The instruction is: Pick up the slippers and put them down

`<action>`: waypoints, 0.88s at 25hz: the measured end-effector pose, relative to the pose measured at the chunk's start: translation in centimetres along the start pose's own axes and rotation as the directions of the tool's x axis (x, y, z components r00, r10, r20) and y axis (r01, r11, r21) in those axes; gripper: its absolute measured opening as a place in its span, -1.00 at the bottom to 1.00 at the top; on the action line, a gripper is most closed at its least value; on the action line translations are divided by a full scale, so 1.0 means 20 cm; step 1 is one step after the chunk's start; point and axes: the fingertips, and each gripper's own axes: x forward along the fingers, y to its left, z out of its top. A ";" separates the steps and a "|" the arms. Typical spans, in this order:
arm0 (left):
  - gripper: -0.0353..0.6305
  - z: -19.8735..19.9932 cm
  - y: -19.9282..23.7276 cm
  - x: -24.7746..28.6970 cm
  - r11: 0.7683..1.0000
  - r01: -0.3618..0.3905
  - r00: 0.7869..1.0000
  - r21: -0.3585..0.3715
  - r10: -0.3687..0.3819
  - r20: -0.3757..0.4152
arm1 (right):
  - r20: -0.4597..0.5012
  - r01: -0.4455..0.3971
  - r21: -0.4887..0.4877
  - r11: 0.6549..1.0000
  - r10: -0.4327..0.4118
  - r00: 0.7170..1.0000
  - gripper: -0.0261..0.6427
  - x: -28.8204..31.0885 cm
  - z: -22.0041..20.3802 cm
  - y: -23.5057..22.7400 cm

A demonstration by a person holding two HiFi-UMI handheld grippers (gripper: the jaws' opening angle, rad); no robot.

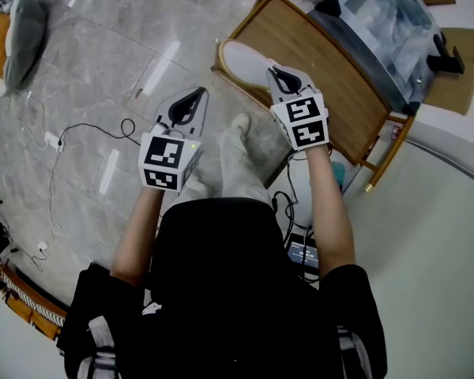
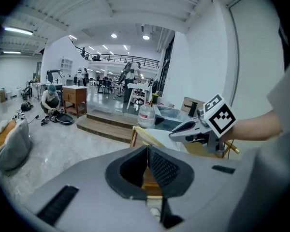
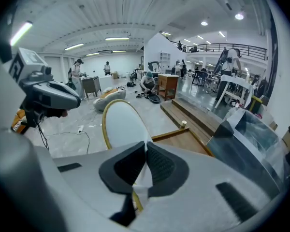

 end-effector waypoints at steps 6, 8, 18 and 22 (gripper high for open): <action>-0.88 -0.02 -0.02 -0.21 1.000 -0.006 1.000 0.024 0.006 0.023 | 0.053 0.015 0.008 1.000 -0.016 0.998 -0.91 -0.15 0.05 0.17; -0.88 -0.03 -0.03 -0.28 0.999 -0.008 0.999 0.037 0.007 0.034 | 0.067 0.021 0.009 1.000 -0.022 0.998 -0.91 -0.20 0.06 0.22; -0.88 -0.12 -0.08 -0.63 0.997 -0.005 0.998 0.071 0.000 0.063 | 0.125 0.049 0.031 0.998 -0.053 0.991 -0.91 -0.43 0.06 0.51; -0.88 -0.17 -0.10 -0.80 0.996 0.002 0.997 0.085 -0.009 0.074 | 0.138 0.068 0.046 0.997 -0.074 0.988 -0.91 -0.53 0.05 0.65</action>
